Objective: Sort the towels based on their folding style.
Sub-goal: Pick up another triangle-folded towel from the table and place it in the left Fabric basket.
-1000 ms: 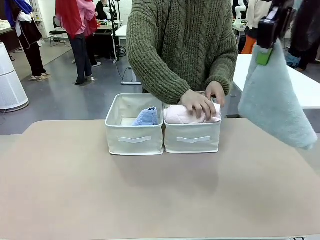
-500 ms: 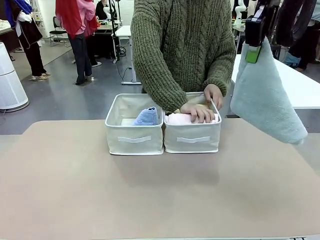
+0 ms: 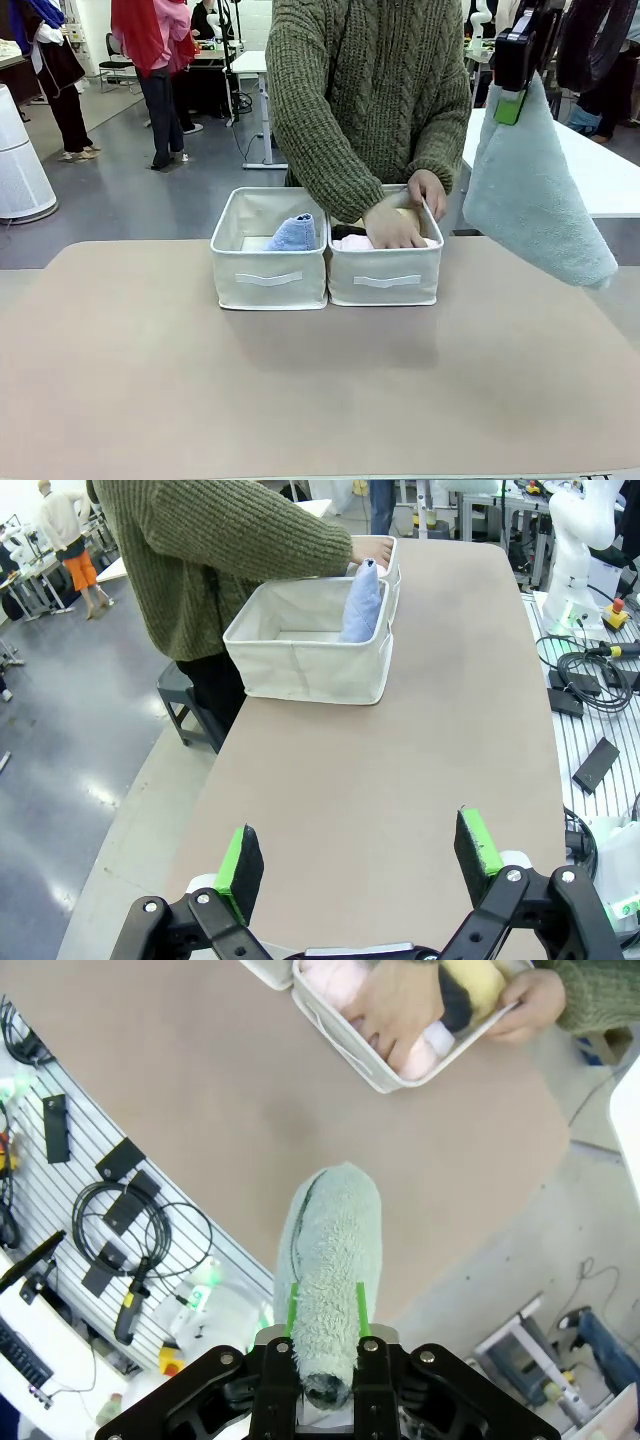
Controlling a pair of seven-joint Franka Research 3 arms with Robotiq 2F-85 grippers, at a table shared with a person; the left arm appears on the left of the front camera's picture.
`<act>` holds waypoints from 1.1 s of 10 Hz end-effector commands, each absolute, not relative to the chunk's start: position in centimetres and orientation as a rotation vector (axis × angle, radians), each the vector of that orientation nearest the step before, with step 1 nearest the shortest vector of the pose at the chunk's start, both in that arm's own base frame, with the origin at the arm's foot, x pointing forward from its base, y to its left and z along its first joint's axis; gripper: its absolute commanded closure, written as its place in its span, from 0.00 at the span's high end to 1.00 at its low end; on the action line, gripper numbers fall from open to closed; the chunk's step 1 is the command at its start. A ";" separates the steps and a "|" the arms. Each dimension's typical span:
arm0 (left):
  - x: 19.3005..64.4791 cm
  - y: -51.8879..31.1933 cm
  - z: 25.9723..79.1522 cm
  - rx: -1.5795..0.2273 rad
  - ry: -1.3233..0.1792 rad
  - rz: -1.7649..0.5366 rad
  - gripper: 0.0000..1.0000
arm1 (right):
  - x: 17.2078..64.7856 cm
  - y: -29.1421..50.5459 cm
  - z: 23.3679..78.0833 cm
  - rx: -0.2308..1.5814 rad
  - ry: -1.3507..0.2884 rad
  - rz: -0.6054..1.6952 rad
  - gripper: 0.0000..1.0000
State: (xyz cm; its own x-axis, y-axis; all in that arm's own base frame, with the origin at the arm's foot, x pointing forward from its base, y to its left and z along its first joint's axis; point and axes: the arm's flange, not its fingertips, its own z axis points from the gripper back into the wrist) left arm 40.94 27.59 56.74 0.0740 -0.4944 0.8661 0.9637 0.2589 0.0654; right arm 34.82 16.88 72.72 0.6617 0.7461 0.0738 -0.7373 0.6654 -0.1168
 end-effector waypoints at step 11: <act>40.6 27.6 56.8 -0.627 -0.928 -1.217 1.00 | 34.5 16.6 72.5 -0.078 -0.120 0.828 0.18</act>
State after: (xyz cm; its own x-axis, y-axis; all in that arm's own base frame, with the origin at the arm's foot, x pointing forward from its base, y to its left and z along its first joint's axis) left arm 40.94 27.59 56.74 0.0740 -0.4944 0.8661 0.9637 0.2589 0.0655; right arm 34.82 16.88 72.69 0.6618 0.7461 0.0733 -0.7373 0.6654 -0.1166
